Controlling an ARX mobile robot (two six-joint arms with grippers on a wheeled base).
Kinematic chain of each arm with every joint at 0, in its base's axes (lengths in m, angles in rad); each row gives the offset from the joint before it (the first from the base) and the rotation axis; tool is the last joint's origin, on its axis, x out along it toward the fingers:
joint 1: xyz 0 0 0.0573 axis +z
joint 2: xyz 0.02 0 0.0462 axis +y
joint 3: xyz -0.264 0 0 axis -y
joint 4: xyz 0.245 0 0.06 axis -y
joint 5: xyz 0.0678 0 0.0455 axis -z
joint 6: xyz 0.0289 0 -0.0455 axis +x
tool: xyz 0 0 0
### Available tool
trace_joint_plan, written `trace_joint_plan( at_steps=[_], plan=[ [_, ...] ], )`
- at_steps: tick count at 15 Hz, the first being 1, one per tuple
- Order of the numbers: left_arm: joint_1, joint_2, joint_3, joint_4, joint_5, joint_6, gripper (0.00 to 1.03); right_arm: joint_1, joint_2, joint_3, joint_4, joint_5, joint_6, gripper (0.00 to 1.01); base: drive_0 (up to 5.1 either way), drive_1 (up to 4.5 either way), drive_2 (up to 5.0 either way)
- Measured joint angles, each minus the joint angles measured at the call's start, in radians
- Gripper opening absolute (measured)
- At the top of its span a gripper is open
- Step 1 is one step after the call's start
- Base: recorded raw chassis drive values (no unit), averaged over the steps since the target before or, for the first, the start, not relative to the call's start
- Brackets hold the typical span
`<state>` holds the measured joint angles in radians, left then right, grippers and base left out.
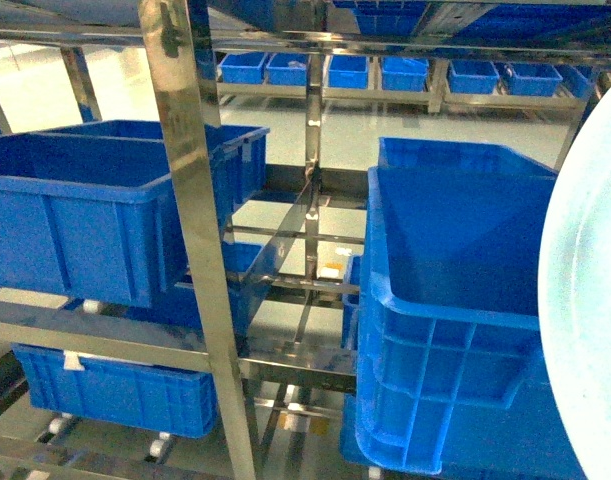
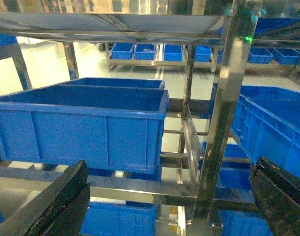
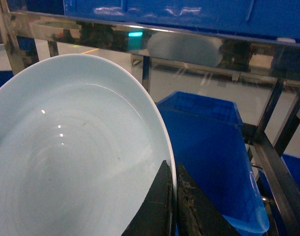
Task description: Place blue tray on left shelf second layer neatly
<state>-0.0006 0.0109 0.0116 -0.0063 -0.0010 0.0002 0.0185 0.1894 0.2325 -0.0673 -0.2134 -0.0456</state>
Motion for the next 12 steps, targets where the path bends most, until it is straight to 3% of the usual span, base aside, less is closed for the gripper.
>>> trace_joint_plan(
  at_steps=[3, 8, 12],
  plan=[
    [0.0, 0.0, 0.0, 0.002, 0.0, 0.0, 0.98, 0.0, -0.006, 0.0, 0.004, 0.0, 0.0, 0.02, 0.0, 0.0, 0.0],
    [0.0, 0.0, 0.0, 0.003, 0.0, 0.0, 0.98, 0.0, -0.008, 0.0, 0.005, -0.001, 0.0, 0.02, 0.1, 4.31, -4.2],
    [0.0, 0.0, 0.0, 0.001, 0.0, 0.0, 0.98, 0.0, -0.002, 0.0, 0.003, 0.0, 0.0, 0.02, 0.0, 0.0, 0.0]
  ],
)
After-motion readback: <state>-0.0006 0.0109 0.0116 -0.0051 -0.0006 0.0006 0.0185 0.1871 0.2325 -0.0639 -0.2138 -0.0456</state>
